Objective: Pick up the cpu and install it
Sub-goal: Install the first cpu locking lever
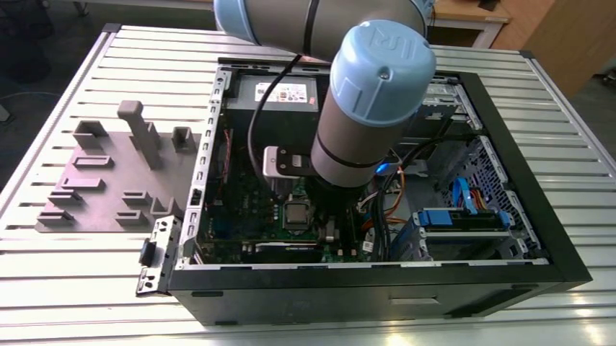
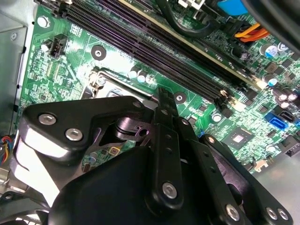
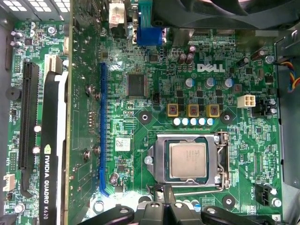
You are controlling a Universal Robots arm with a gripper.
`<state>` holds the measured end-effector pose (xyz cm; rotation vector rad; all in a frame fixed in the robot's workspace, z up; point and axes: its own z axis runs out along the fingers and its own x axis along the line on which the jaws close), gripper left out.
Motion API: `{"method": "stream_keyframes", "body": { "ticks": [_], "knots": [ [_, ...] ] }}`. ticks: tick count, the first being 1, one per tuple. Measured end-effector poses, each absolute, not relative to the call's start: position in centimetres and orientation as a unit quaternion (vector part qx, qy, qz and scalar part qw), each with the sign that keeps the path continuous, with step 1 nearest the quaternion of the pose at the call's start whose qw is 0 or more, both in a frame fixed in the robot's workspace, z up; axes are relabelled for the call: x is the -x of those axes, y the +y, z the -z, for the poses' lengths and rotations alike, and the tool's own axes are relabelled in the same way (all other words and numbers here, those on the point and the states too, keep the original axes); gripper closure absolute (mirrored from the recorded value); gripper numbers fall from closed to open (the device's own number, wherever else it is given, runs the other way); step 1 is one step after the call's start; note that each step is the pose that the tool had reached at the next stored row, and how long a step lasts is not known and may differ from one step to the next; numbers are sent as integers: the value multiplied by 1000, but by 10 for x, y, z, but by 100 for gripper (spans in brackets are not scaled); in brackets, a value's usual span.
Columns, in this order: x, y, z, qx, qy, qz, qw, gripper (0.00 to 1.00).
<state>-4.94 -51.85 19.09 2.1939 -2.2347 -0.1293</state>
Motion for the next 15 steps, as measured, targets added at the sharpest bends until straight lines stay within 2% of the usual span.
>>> {"method": "stream_keyframes", "body": {
  "ticks": [15],
  "knots": [
    [46, -519, -189, -700, -713, 41, 4, 89]
  ]
}}
